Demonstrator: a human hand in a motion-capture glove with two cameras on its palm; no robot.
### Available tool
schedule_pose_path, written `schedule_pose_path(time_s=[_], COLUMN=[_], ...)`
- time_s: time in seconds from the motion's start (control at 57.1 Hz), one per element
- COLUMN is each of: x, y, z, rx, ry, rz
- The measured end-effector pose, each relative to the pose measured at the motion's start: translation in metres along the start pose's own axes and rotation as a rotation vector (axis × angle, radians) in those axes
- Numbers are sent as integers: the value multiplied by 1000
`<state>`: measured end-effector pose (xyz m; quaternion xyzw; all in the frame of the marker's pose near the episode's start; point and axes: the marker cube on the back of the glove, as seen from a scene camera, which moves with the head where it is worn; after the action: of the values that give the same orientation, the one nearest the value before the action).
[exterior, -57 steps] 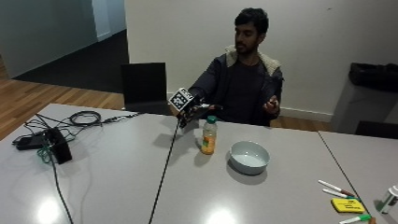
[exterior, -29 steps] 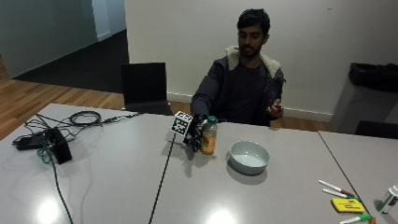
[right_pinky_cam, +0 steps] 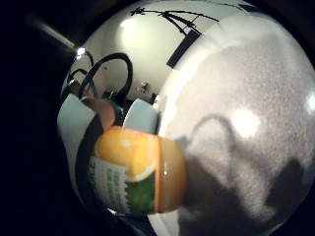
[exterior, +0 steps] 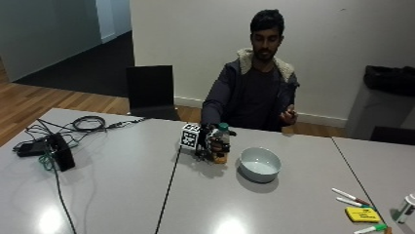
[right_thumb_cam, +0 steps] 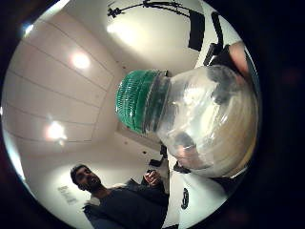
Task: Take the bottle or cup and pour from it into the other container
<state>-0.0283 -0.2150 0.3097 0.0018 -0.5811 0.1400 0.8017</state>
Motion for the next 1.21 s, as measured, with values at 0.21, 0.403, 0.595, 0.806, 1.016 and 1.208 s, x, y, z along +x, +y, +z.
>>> schedule_pose_path(time_s=[0.21,0.403,0.595,0.806,1.016,1.208], x=[-31,-105,-149,-159,-157,-136], y=[5,-5,-15,-24,-23,-20], z=[-20,-18,18,83,135,164], rx=[-126,-154,-164,-58,-306,-398], ry=[-17,393,823,1182,1532,1799], rz=[-225,-217,-193,-306,-458,-533])
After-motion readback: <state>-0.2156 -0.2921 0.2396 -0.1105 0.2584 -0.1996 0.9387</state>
